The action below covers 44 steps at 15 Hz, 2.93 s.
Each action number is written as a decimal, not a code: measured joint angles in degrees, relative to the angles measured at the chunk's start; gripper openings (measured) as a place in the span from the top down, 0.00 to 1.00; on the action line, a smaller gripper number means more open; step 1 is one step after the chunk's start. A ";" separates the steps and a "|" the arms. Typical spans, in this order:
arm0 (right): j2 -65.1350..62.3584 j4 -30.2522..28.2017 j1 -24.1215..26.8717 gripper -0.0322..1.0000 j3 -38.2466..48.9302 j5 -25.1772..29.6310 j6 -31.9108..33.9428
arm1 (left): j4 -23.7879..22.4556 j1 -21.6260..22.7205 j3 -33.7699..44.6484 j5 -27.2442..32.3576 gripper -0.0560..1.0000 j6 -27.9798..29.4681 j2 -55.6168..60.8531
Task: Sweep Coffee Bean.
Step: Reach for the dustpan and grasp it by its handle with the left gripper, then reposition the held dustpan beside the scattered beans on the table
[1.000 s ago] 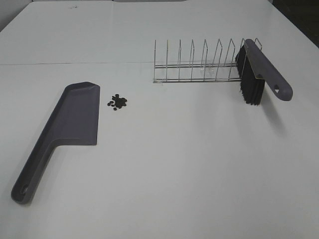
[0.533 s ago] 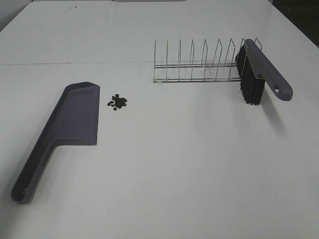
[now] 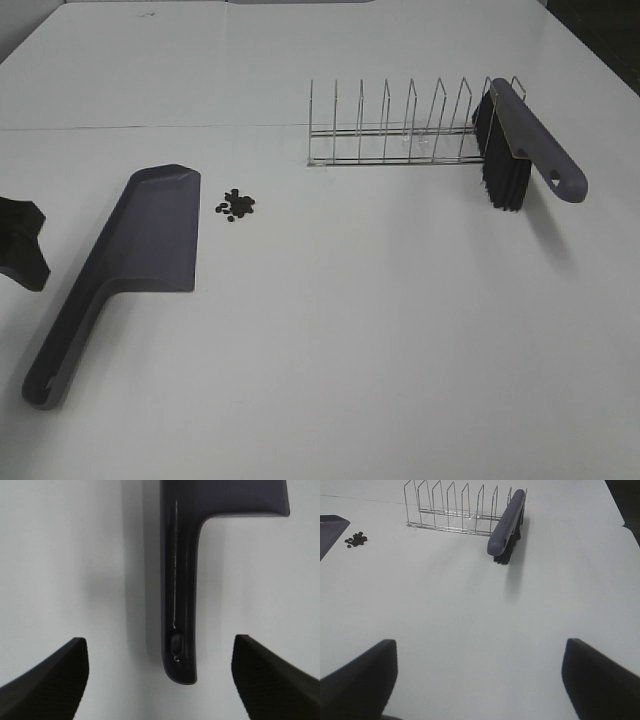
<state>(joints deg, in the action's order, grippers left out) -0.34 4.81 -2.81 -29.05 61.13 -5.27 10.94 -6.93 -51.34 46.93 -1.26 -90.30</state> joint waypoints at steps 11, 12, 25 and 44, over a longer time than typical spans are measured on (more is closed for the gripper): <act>0.00 0.00 0.00 0.24 0.00 0.00 0.00 | -2.86 -5.61 -0.11 -10.49 0.27 6.25 -14.38; 0.00 0.00 0.00 0.24 0.00 0.00 0.00 | -2.86 -5.96 -0.17 -11.23 0.27 6.25 -15.64; 0.00 0.00 0.00 0.24 0.00 0.00 0.00 | -3.50 -6.07 -0.29 -13.52 0.65 8.08 -19.54; 2.23 0.11 0.00 0.24 -0.34 -1.20 0.00 | -5.39 -6.07 -0.23 -12.78 0.65 11.46 -10.77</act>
<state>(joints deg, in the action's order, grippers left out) 1.89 4.93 -2.81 -29.39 59.93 -5.27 5.56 -13.01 -51.57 34.15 10.20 -101.07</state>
